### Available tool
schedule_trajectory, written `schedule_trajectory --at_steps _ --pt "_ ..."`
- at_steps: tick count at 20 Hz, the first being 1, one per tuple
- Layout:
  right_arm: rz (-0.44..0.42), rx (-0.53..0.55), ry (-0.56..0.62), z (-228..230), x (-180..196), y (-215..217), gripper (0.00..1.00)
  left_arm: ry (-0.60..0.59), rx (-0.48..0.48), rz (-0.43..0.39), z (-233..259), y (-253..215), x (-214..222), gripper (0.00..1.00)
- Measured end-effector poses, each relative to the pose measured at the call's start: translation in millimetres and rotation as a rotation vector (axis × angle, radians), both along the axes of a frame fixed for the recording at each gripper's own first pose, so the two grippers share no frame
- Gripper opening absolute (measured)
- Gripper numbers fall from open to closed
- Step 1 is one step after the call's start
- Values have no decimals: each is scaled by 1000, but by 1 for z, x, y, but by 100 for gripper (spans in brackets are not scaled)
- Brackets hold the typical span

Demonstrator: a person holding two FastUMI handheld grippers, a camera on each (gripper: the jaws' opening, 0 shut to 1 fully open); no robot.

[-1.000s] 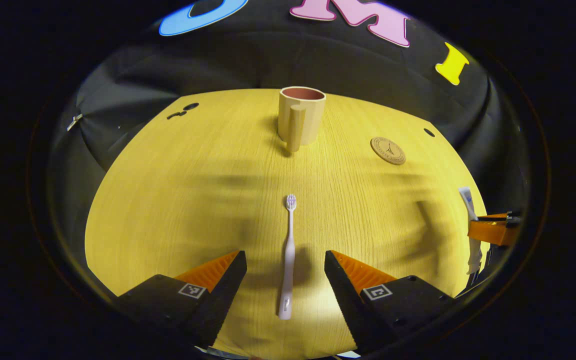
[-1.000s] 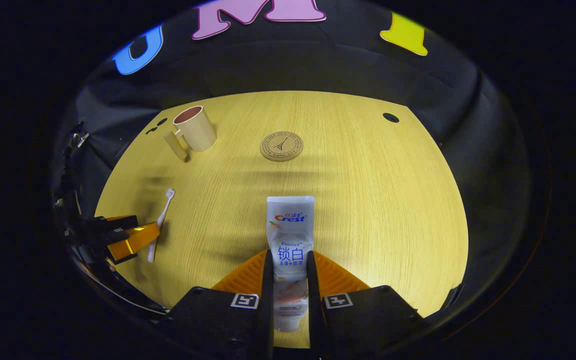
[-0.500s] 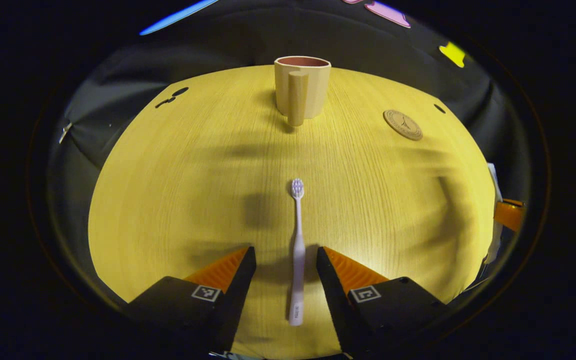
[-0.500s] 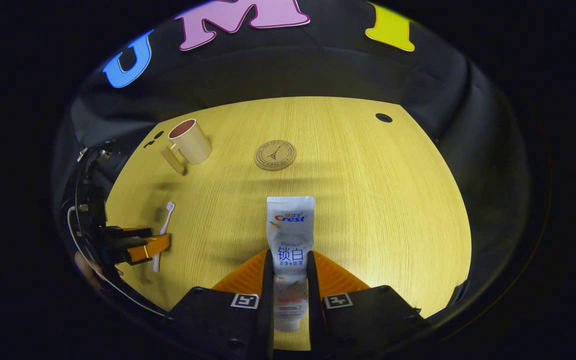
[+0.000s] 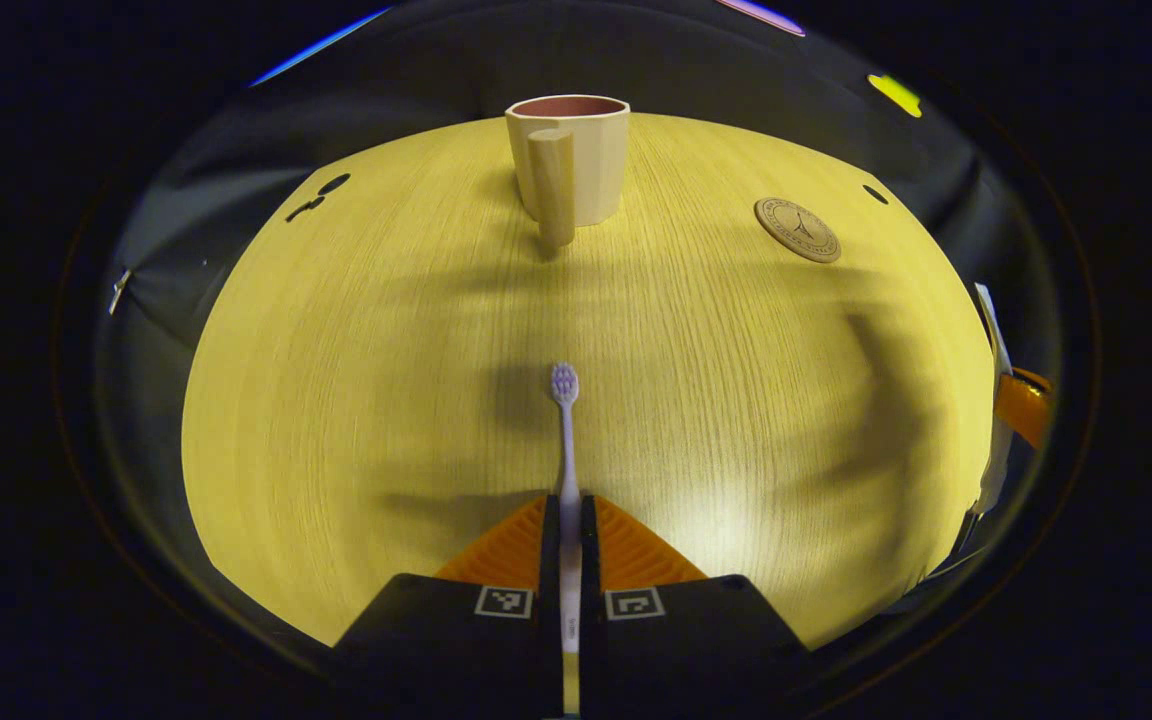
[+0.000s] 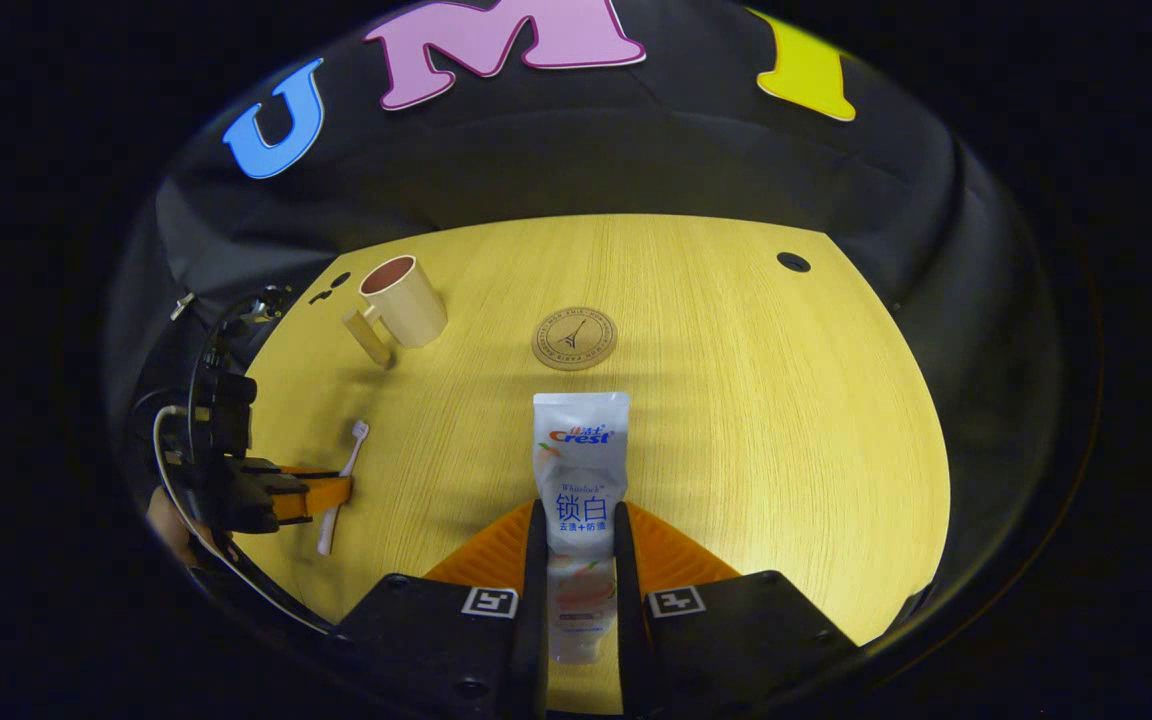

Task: Put the toothbrush and toothpaste on the desktop into the cup, then pick up the cup and place it on the coaster on the desktop.

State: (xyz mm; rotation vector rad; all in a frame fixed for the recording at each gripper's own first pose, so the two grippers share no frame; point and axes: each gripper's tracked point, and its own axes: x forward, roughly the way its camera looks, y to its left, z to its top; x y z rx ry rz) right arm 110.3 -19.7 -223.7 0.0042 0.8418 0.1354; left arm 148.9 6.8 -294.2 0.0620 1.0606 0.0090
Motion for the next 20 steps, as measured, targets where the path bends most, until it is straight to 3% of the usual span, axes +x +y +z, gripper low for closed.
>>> schedule_trajectory --at_steps 4,5,6,9,10,12,20 --pt "41 -1 -17 3 13 3 32 -25 -14 41 1 -1 1 7" --pt "52 1 -26 5 18 6 27 -29 -16 49 1 -1 1 7" --pt "64 -1 -35 7 22 9 32 -42 -18 73 1 0 1 7" --pt "100 5 -67 19 35 20 32 -119 -71 132 8 -7 -1 6" --pt "114 0 -84 21 41 24 27 -138 -85 138 11 -9 -5 6" --pt "145 -11 -111 29 53 33 32 -165 -100 140 18 -14 -10 6" --pt "192 12 -251 67 97 73 32 -365 -161 110 84 -22 -25 6"
